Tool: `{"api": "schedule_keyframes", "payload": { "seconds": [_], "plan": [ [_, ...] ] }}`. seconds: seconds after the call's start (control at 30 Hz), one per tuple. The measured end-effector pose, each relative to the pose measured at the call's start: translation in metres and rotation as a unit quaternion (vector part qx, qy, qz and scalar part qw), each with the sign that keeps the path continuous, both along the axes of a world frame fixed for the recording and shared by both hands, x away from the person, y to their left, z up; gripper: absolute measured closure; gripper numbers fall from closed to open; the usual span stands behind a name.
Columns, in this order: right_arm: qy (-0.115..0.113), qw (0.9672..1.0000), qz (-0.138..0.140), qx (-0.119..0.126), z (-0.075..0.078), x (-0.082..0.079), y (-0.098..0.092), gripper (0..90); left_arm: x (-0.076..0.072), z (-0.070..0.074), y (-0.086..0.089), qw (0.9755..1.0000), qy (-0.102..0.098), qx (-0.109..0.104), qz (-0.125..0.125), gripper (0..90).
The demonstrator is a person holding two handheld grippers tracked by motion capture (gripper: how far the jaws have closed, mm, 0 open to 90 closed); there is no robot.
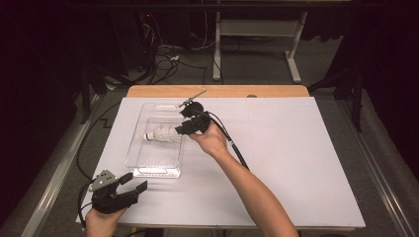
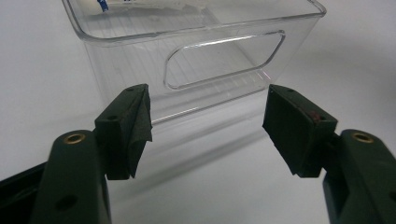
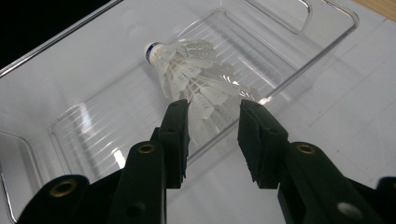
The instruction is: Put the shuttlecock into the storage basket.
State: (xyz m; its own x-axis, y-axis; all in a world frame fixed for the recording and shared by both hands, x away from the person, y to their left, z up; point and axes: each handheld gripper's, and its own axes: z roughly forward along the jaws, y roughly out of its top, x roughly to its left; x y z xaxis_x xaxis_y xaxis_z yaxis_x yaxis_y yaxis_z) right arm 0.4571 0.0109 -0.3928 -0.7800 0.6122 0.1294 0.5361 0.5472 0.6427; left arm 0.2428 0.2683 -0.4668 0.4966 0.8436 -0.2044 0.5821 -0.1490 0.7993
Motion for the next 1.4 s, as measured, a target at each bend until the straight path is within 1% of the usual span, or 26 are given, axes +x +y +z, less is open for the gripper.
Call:
{"api": "schedule_keyframes", "payload": {
  "seconds": [0.27, 0.53, 0.6, 0.63, 0.93, 1.07, 1.17, 1.2, 1.23, 1.4],
  "plan": [
    [-0.008, 0.9999, -0.004, 0.008, -0.001, -0.001, -0.014, 61.8, 0.000, 0.000, 0.000, 1.0000, 0.000, -0.001, 0.003, 33.0],
    [-0.009, 0.9998, -0.012, 0.015, -0.001, -0.002, -0.028, 60.0, 0.000, 0.000, 0.000, 1.0000, 0.001, -0.001, 0.003, 33.0],
    [-0.007, 0.9997, -0.017, 0.017, -0.001, -0.003, -0.031, 59.8, 0.000, 0.000, 0.000, 1.0000, 0.001, -0.001, 0.003, 33.0],
    [-0.010, 0.9997, -0.016, 0.018, -0.001, -0.003, -0.032, 59.7, 0.000, 0.000, 0.000, 1.0000, 0.001, -0.001, 0.003, 33.0],
    [-0.010, 0.9994, -0.022, 0.023, -0.002, -0.003, -0.041, 59.4, 0.001, 0.000, 0.001, 1.0000, 0.002, -0.002, 0.005, 33.0],
    [-0.010, 0.9995, -0.021, 0.022, -0.003, -0.004, -0.044, 59.0, 0.001, 0.000, 0.001, 1.0000, 0.001, -0.003, 0.005, 33.0],
    [-0.011, 0.9994, -0.024, 0.023, -0.003, -0.004, -0.047, 58.8, 0.001, -0.001, 0.001, 1.0000, 0.001, -0.002, 0.006, 33.0],
    [-0.007, 0.9993, -0.028, 0.024, -0.003, -0.005, -0.048, 58.8, 0.001, -0.001, 0.001, 1.0000, 0.001, -0.003, 0.006, 33.0],
    [-0.010, 0.9994, -0.025, 0.022, -0.003, -0.004, -0.049, 58.9, 0.001, -0.001, 0.001, 1.0000, 0.001, -0.003, 0.006, 33.0],
    [-0.012, 0.9992, -0.030, 0.023, -0.004, -0.006, -0.055, 58.9, 0.001, -0.001, 0.000, 1.0000, 0.001, -0.002, 0.006, 33.0]
  ]
}}
